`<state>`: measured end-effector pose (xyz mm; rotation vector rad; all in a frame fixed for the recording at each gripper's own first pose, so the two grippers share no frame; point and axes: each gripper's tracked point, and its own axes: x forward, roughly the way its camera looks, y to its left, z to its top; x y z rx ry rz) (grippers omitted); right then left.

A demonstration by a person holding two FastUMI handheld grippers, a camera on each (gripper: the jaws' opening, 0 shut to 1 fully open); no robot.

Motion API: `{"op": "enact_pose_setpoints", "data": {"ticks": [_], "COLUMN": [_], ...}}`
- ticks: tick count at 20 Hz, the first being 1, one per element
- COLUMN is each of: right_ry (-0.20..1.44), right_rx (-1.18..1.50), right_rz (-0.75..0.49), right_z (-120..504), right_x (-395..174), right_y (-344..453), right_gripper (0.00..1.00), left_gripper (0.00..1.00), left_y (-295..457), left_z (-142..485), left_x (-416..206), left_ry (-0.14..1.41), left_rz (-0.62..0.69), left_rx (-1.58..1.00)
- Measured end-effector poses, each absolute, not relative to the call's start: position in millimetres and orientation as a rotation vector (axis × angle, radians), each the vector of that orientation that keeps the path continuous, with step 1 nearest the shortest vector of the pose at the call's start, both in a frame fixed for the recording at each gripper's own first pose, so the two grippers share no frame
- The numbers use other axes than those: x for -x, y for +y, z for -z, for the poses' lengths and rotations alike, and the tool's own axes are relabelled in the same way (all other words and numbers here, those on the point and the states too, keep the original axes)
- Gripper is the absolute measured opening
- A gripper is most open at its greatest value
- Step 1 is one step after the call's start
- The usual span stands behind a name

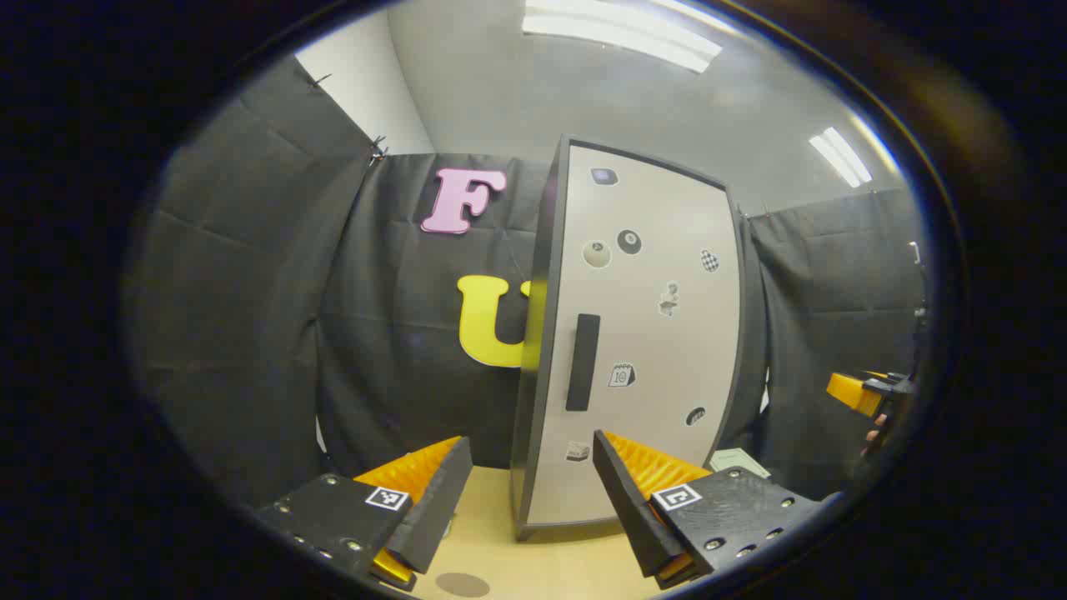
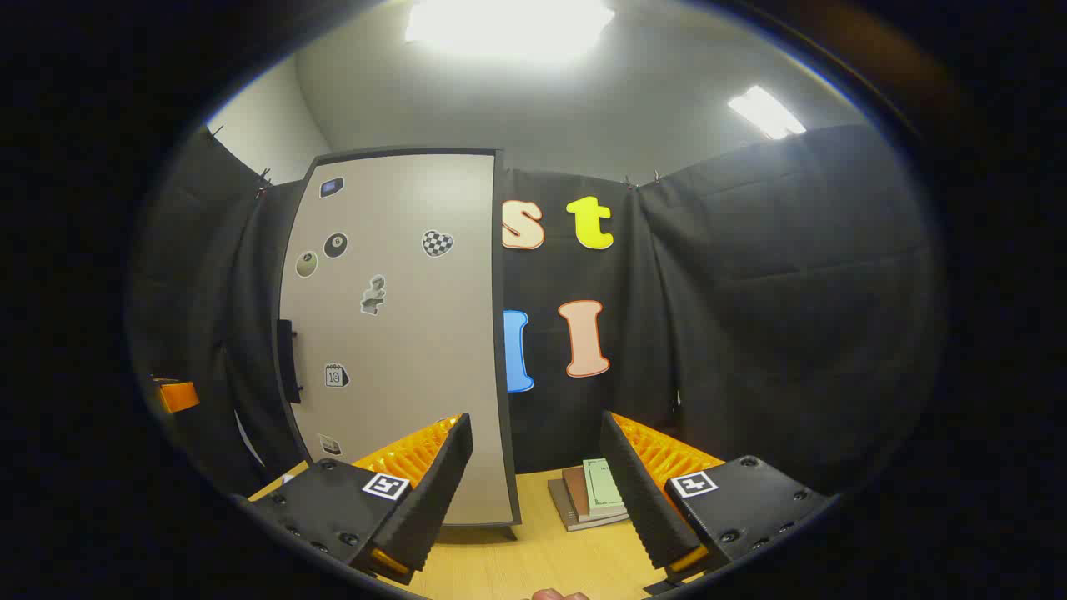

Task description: Open the cabinet door with the right hand, grasp the bottle in the cabinet with the left hand and place it on the coaster, then close the cabinet door with the right hand.

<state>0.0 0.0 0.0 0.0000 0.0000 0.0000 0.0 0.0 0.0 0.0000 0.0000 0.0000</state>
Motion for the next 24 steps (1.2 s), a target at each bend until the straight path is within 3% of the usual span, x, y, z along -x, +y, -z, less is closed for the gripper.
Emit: {"op": "enact_pose_setpoints", "data": {"ticks": [18, 24], "right_ry": [0.006, 0.025], "right_rx": [-0.003, -0.024], "right_rz": [-0.058, -0.140], "right_z": [-4, -12], "right_x": [-12, -24], "right_y": [33, 61], "right_gripper": [0.98, 0.98], "left_gripper": [0.90, 0.90], "left_y": [14, 22], "left_z": [9, 17], "left_x": [2, 3], "left_ry": [0.004, 0.015], "left_rz": [-0.024, -0.049], "left_rx": [-0.024, -0.013]}}
